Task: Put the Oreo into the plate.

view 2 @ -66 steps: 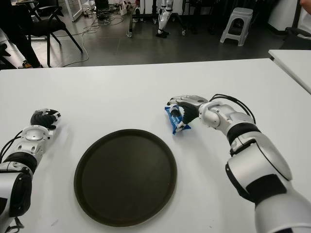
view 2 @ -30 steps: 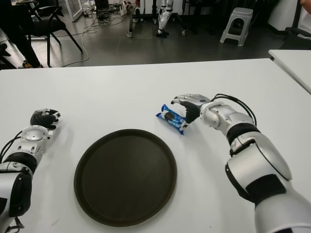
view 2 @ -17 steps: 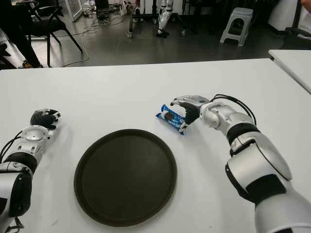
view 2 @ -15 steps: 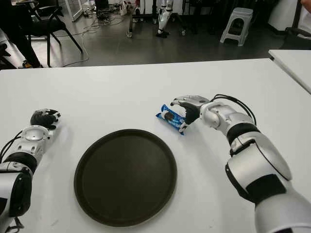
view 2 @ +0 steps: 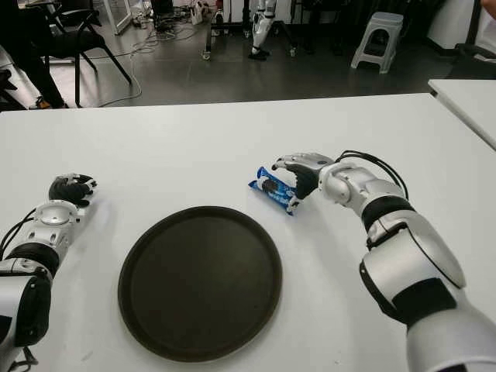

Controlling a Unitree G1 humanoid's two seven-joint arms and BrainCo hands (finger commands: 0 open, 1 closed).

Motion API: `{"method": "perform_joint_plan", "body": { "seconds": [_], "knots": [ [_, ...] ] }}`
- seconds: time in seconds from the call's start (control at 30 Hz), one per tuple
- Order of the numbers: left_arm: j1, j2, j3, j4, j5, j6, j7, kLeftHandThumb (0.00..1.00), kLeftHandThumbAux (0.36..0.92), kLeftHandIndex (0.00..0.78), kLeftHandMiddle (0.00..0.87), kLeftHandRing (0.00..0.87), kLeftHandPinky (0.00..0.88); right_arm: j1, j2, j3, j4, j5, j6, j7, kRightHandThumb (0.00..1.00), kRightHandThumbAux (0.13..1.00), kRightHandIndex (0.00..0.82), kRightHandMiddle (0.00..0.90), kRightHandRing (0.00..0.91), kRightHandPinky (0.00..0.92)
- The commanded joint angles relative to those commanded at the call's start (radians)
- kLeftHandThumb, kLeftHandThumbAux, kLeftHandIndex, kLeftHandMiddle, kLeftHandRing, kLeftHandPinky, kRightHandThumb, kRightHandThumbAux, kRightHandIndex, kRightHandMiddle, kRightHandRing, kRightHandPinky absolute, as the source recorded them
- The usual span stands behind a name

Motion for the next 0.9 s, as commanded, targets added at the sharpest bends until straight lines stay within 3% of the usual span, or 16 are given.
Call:
{"method": "perform_joint_plan", "body": {
  "seconds": [0.43,0.63,0.9],
  "knots": [
    [-0.001,-0.003,0.007,0.003,-0.003,-0.001,0.009,0.688,0.718,0.41,0.27,0.283,0.256,-0.004,0.019,-0.007,0.005,0.001,0.084,0.021,0.0,0.724,0.0,0.0,0.0,0.0],
    [0.001,-0.004,0.007,0.003,-0.003,-0.007,0.004,0.691,0.717,0.413,0.335,0.356,0.338,-0.013,0.04,-0.035,0.007,0.028,0.152,0.082,0.0,0.691,0.0,0.0,0.0,0.0],
    [0.002,-0.004,0.005,0.003,-0.001,-0.011,0.002,0.69,0.719,0.411,0.324,0.335,0.323,-0.021,0.057,-0.049,0.006,0.032,0.22,0.108,0.0,0.671,0.0,0.0,0.0,0.0]
  ]
}}
